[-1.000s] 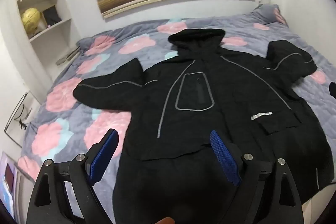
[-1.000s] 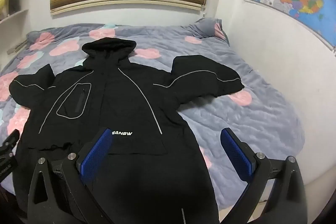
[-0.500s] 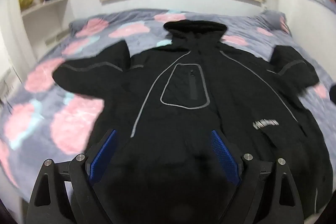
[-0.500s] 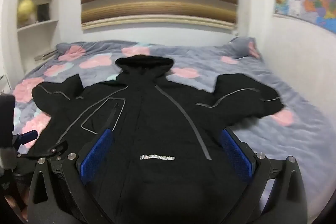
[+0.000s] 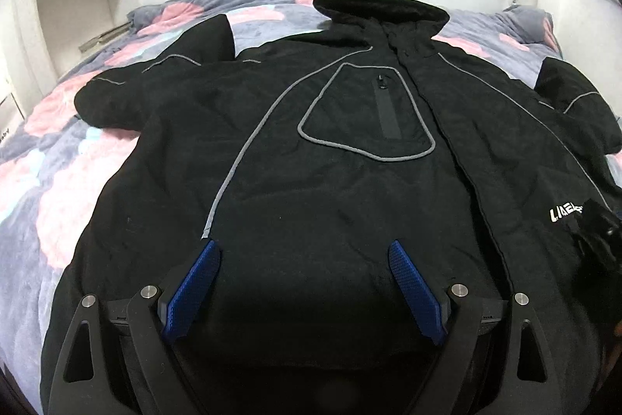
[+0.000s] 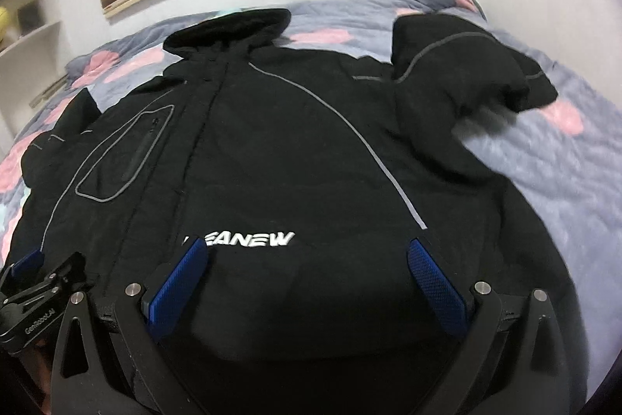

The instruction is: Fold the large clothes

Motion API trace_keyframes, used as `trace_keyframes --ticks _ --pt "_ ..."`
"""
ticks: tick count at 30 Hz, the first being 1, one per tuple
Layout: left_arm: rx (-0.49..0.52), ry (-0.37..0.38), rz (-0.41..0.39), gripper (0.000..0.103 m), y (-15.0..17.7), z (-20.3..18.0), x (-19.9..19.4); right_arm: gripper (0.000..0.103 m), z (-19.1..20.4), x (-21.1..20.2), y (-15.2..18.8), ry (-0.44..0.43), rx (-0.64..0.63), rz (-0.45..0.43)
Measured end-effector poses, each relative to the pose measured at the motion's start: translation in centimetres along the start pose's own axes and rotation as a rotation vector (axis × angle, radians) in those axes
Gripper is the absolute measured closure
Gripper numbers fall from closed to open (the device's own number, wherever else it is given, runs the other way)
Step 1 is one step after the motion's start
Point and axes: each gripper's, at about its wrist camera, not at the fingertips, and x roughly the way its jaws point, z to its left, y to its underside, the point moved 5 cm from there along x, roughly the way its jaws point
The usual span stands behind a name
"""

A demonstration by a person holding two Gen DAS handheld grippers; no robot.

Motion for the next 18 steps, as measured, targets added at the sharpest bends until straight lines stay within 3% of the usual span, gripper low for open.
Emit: trace_keyframes --ticks 12,18 --pt "0.008 0.034 0.028 0.01 0.6 0.3 0.9 0.0 0.1 0.5 1.5 0.046 -0.044 -0.006" --pt "-0.002 0.046 0.04 0.01 0.7 -0.3 -0.6 0.0 0.2 -2.5 2.0 0.107 -0.058 0.001"
